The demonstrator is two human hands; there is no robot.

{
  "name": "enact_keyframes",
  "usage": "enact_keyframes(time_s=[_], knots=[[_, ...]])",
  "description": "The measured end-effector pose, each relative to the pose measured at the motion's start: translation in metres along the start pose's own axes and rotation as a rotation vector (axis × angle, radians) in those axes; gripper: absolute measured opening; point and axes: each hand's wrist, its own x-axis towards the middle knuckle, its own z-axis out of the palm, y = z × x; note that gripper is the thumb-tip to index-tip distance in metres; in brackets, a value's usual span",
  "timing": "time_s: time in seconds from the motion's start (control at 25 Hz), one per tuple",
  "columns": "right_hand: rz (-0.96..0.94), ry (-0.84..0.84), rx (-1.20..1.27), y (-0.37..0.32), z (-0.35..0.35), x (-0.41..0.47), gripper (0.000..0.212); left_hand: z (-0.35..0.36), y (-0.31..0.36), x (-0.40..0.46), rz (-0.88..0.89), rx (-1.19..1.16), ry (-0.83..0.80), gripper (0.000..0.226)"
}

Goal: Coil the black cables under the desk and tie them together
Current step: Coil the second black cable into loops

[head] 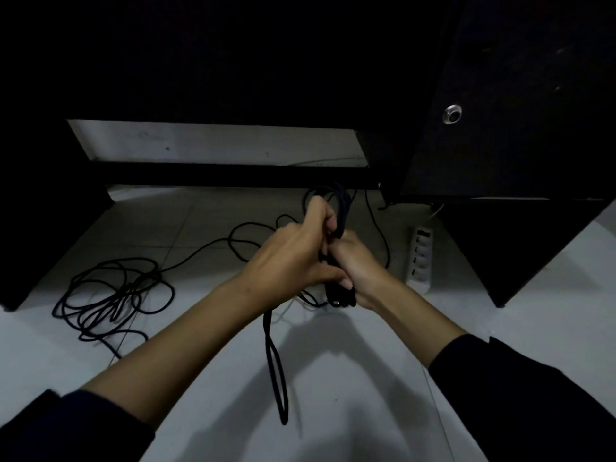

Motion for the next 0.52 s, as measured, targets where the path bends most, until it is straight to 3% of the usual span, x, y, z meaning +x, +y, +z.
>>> enact_keyframes(time_s=[0.16,0.24,0.28,0.4,0.44,0.52], knots=[[0.081,-0.095,-0.035,-0.001,0.001,-0.006,0.017,0.001,-0.005,-0.002,-0.115,0.31,0.043,0.082],[0.125,-0.106,-0.091,-0.001,0.0,-0.007,0.016,0.001,-0.006,-0.002,-0.155,0.345,0.024,0.085],[0.128,-0.114,-0.117,0.0,-0.001,-0.005,0.015,-0.002,-0.005,-0.002,-0.189,0.261,-0.005,0.087],[0.113,-0.125,-0.132,-0.002,-0.009,0.001,0.018,-0.012,-0.004,-0.001,-0.34,-0.31,-0.168,0.083],[0.115,-0.135,-0.134,-0.002,-0.012,0.002,0.02,-0.015,-0.008,-0.002,-0.359,-0.378,-0.225,0.077],[0.126,-0.166,-0.159,-0.002,-0.014,-0.001,0.025,-0.023,-0.019,-0.006,-0.352,-0.303,-0.318,0.063]])
